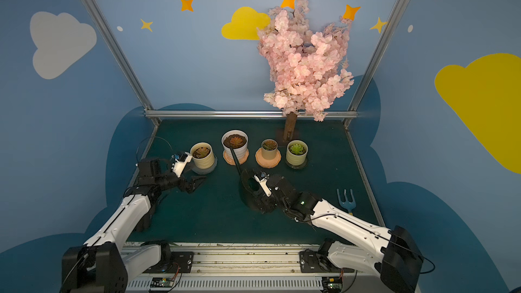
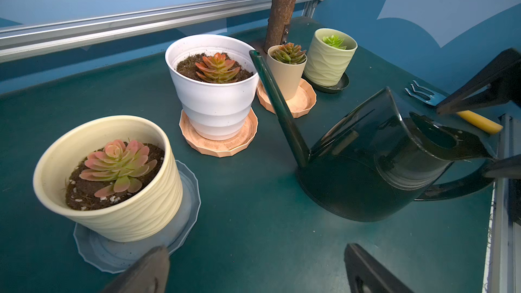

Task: Water the succulent around the soil edge
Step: Place the watering can at the center of the board, then reset both arms

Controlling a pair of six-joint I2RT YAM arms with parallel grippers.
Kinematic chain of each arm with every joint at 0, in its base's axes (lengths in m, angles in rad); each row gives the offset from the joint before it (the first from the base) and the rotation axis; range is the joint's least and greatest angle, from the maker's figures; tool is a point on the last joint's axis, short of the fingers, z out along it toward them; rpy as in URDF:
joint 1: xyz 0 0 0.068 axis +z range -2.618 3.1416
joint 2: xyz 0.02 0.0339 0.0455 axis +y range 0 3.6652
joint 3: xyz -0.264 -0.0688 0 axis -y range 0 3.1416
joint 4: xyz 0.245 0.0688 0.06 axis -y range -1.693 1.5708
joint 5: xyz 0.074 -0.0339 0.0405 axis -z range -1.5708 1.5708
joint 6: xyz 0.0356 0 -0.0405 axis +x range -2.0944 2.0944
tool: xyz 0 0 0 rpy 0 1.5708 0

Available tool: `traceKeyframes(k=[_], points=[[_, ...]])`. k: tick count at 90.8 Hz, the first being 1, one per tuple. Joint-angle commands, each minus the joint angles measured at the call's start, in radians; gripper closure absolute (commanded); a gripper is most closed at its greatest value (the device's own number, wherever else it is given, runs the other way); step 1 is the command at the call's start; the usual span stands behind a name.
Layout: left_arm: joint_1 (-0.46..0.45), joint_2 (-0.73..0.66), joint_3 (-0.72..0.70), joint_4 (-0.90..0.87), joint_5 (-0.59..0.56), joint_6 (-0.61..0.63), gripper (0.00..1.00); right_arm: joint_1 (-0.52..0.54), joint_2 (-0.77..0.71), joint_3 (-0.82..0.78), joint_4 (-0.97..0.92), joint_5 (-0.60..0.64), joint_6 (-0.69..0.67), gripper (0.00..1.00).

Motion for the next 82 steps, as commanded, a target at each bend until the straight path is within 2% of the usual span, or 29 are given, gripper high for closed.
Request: traceKeyframes(k=[1,18,30,37,53,67,76,82], points=[[0.004,-0.004,0.0,0.019,-0.003,-0.019,0.0,0.007,-0.078,0.052,-0.074,0.08,0.026,0.06],[0.003,0.005,-0.016,0.125,-0.093,-0.103,0.0,-0.027,-0.213,0.076,-0.086,0.441,0.032,0.04],[-0.004,0.03,-0.07,0.312,-0.246,-0.219,0.0,-0.129,-0.266,0.023,0.021,0.641,0.01,0.04],[-0.01,0.056,-0.094,0.399,-0.29,-0.245,0.0,-0.205,-0.264,-0.035,0.12,0.719,-0.023,0.04],[-0.047,0.082,-0.177,0.596,-0.407,-0.257,0.0,-0.393,-0.225,-0.097,0.174,0.768,-0.032,0.04],[-0.099,0.095,-0.286,0.81,-0.502,-0.244,0.0,-0.562,-0.246,-0.244,0.366,0.689,0.03,0.04],[-0.122,0.122,-0.345,0.939,-0.498,-0.243,0.0,-0.648,-0.234,-0.364,0.539,0.643,0.034,0.04],[-0.143,0.16,-0.346,0.958,-0.473,-0.214,0.0,-0.695,-0.212,-0.426,0.639,0.583,0.004,0.04]])
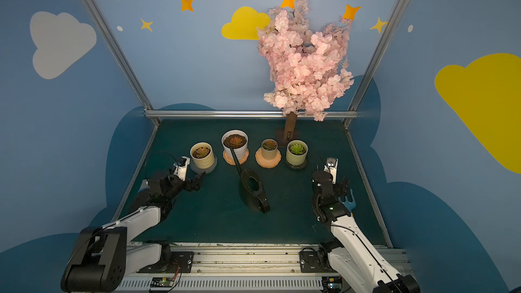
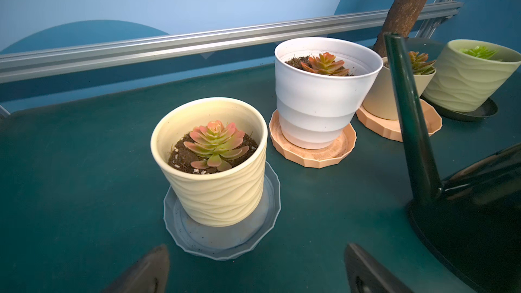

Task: Water the succulent around the soil edge
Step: Reset both arms

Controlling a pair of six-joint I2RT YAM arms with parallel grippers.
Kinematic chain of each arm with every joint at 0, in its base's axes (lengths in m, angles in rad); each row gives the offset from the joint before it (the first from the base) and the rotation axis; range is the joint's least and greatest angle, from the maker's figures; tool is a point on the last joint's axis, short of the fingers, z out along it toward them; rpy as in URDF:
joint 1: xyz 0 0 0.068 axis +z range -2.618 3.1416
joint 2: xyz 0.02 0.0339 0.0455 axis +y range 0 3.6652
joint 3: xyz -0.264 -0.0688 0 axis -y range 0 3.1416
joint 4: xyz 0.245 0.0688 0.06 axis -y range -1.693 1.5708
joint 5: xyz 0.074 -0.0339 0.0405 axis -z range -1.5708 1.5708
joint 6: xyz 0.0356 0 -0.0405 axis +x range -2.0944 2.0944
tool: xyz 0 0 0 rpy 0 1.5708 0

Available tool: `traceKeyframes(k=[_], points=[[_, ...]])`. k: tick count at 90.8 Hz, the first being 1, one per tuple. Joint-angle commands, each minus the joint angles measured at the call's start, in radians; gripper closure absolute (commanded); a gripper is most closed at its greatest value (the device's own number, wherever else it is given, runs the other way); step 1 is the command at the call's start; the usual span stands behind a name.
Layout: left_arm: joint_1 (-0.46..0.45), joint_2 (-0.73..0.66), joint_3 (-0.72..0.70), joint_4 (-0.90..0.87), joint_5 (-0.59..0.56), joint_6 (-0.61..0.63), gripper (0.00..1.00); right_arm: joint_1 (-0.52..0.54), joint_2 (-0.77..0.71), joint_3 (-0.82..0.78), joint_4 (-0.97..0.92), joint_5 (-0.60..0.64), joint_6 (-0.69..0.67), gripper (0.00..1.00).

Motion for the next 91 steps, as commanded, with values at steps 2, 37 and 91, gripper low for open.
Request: traceKeyframes(k=[2,37,91], points=[[-0.032,0.058,-0.006,0.177,-0.032,0.026,0.0,-0.069,0.029,-0.09,0.283,-0.091,-0.008,0.04],[-0.04,0.372,-0.047,0.557,-0.178,-0.02,0.0,-0.147,0.306,-0.148,0.659,-0.405,-0.13,0.04],[-0.044,0.339,0.086,0.262,-0.306,-0.059,0.0,-0.251,0.632,0.093,0.52,-0.637,-0.142,0.04]])
